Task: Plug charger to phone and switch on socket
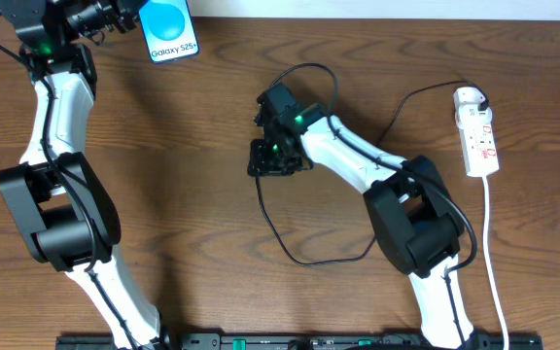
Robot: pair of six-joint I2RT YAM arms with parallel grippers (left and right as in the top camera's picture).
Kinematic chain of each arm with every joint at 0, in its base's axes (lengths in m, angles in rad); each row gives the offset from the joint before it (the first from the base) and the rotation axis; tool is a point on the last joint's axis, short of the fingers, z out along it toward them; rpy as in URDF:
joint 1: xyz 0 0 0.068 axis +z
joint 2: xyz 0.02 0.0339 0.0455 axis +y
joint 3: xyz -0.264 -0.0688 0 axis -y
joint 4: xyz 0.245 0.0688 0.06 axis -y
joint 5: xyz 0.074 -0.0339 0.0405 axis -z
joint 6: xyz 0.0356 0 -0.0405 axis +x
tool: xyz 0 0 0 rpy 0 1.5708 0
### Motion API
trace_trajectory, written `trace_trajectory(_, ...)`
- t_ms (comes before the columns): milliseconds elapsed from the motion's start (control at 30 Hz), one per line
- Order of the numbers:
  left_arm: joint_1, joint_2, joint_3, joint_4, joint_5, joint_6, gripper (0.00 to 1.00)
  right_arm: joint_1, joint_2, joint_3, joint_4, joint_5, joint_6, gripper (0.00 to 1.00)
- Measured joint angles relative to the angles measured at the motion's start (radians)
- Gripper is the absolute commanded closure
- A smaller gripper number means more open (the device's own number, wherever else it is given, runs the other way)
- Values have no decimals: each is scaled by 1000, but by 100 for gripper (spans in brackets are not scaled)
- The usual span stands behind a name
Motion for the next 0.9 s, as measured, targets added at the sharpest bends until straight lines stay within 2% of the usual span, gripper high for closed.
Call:
trace_trajectory(333, 0, 0, 0, 0, 31, 0, 93, 77, 0, 0, -17, 124, 136, 80)
trace_trajectory(433, 0, 0, 0, 0, 33, 0, 93, 71, 0, 0, -20, 140, 151, 82)
trace_trajectory(667, 0, 0, 0, 0, 34, 0, 93, 60, 0, 0, -22, 156, 164, 93)
trace_trajectory(900, 0, 0, 0, 0, 34, 0, 93, 57, 0, 0, -21, 158, 168, 96)
